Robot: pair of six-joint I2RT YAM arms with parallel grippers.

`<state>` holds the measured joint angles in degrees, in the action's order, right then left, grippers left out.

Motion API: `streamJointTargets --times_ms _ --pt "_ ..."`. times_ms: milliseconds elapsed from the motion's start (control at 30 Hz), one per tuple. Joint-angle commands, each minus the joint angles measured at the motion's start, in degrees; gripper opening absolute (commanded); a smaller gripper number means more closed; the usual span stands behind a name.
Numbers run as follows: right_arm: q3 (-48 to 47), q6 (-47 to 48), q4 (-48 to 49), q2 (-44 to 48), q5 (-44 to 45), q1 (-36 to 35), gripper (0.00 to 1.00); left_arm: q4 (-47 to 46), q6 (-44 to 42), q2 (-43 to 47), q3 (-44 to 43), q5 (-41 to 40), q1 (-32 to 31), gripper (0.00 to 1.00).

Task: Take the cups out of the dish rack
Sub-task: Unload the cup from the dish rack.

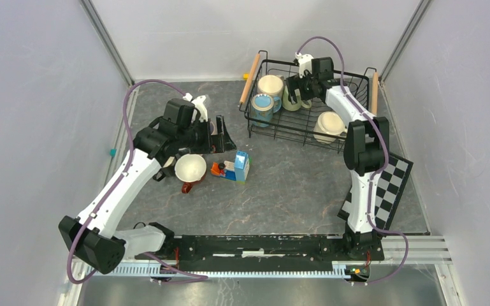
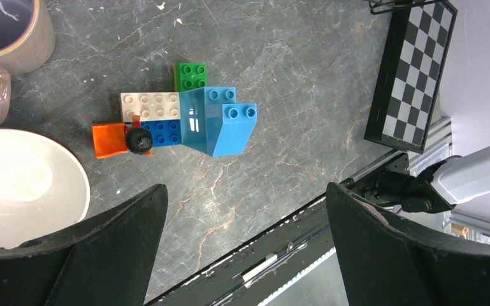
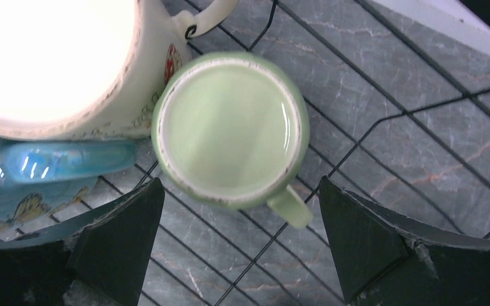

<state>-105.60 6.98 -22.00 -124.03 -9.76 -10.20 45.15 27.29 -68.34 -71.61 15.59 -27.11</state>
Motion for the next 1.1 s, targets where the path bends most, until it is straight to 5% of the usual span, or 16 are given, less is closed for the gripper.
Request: streamJointTargets --times_ms 0,267,733,1067 --pt "-7.4 3.5 -3.0 -4.6 -1.8 0.6 0.98 -0.7 -2.6 -0.7 -1.2 1.4 -0.1 1.00" --pt "-7.1 0.7 -2.4 -5.5 -2.4 1.0 0.97 -0.5 -2.6 -1.6 -1.8 1.3 -0.1 1.00" --pt "-0.1 -6.9 -0.4 -1.6 3.5 0.1 0.64 -1.0 -2.3 -2.1 -1.6 1.7 -0.1 1.00" --pt "-0.4 -7.8 -0.2 -2.7 6.0 -1.0 0.58 -1.0 -2.2 -2.0 -1.3 1.8 -0.2 1.00"
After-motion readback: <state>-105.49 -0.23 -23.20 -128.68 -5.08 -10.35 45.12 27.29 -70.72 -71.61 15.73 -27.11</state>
